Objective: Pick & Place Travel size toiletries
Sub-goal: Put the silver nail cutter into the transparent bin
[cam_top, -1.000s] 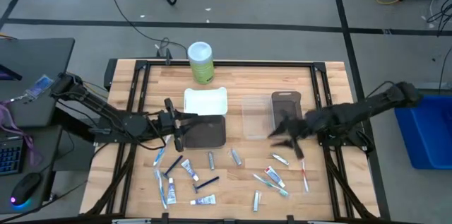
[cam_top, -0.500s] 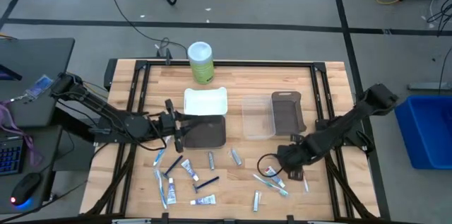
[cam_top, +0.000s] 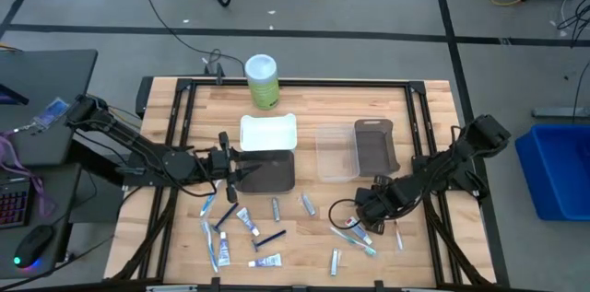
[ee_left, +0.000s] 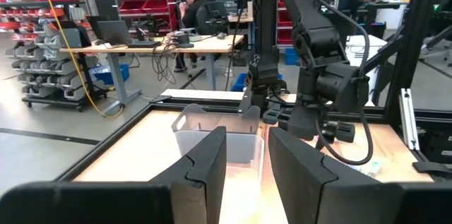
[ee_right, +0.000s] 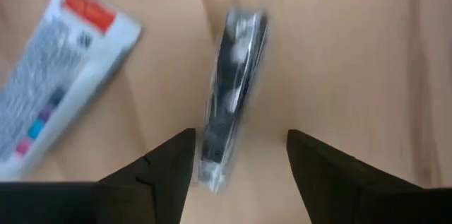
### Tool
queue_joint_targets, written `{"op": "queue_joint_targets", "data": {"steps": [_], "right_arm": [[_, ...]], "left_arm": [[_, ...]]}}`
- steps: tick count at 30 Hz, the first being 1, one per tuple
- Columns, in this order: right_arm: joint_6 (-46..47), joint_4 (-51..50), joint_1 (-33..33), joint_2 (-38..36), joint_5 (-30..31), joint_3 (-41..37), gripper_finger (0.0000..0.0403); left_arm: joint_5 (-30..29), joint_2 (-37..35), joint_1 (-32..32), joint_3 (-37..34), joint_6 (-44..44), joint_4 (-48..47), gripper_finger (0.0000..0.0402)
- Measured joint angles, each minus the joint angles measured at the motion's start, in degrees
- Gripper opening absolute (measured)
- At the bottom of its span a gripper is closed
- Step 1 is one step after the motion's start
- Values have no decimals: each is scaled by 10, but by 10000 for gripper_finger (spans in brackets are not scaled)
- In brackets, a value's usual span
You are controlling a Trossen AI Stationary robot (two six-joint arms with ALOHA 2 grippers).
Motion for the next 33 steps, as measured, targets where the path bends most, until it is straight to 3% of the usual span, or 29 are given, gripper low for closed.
{"op": "queue_joint_targets", "data": {"steps": [5, 10, 16, 21, 24, 27, 29, 33], "right_arm": [[0, 27, -1, 24, 37, 2, 202], [0, 22, -3, 54, 26, 7, 137], [-7, 25, -4, 25, 21, 13, 55], [-69, 22, -7, -33, 56, 59, 51], [-132, 10, -16, -68, 109, 84, 56], [-218, 42, -38, -104, 198, 108, 66], [-290, 49, -63, -117, 253, 110, 67], [-392, 83, -155, -123, 264, 110, 66]], "left_arm": [[0, 0, 0, 0, -3, 0, 116], [3, 0, 0, 0, -5, 0, 116], [24, 0, 0, 0, -5, 0, 116], [28, 0, 0, 0, -4, 0, 116], [28, 0, 0, 0, -4, 0, 116], [28, 0, 0, 0, -4, 0, 116], [28, 0, 0, 0, -4, 0, 116], [28, 0, 0, 0, -4, 0, 116]]}}
